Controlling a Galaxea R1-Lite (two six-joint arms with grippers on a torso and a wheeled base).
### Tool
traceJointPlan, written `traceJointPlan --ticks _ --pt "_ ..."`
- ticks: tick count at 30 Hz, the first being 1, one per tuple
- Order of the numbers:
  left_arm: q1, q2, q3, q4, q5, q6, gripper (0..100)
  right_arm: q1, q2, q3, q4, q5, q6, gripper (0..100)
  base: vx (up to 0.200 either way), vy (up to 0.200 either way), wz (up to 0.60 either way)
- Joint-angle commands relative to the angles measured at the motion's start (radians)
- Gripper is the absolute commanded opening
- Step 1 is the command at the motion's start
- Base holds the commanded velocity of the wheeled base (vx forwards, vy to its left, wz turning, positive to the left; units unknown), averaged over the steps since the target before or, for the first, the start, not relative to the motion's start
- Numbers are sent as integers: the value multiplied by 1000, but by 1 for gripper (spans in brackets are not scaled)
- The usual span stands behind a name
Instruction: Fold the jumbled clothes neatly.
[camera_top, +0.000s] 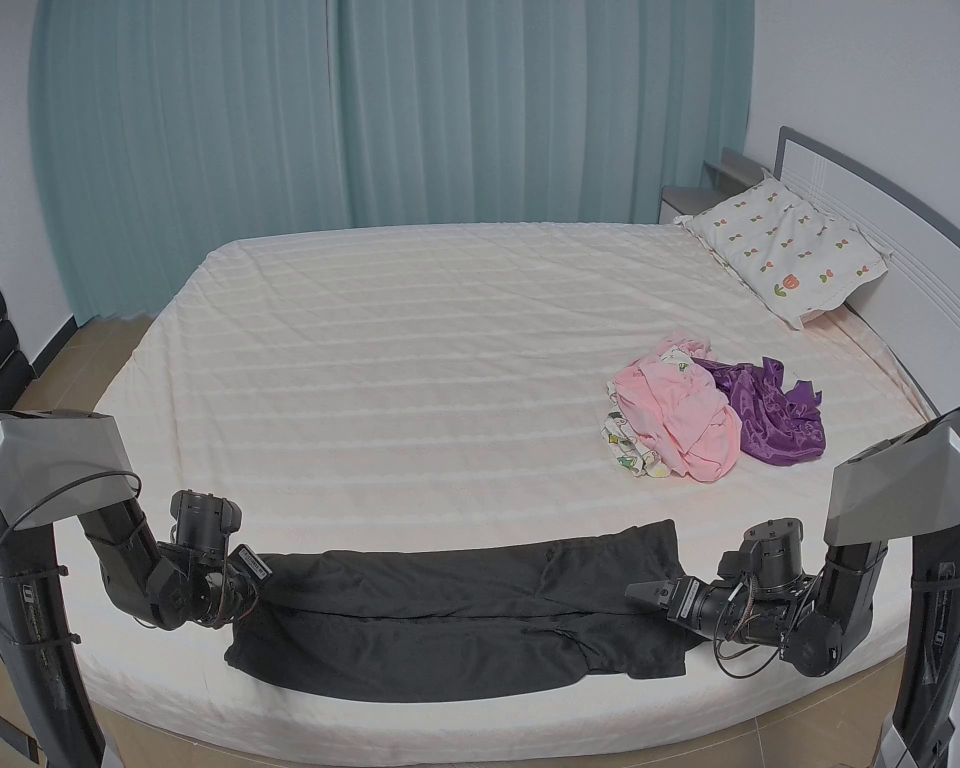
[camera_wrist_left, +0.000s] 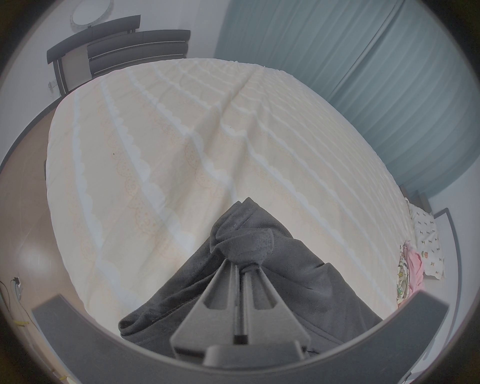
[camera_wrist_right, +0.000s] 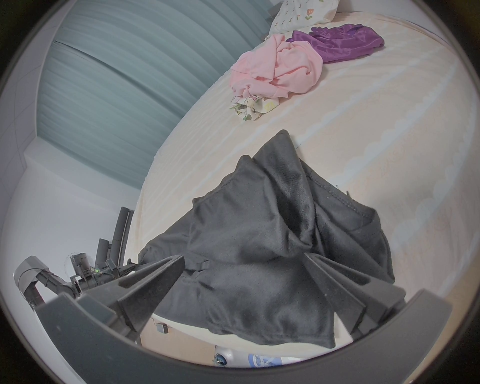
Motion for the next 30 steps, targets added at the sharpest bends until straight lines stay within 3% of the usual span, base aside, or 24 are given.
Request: traceJointPlan --ticks 1,14,15,30 --pt "6 3 -1 2 0 2 0 1 35 -25 1 -12 1 100 0 0 0" --pt "19 6 13 -3 -3 37 0 6 52 -40 1 -35 -1 100 0 0 0" --pt "19 6 13 -1 -3 37 100 6 52 -40 1 -35 -1 100 0 0 0" --pt "34 32 -8 -6 -3 34 100 7 52 -37 -6 -34 1 100 0 0 0"
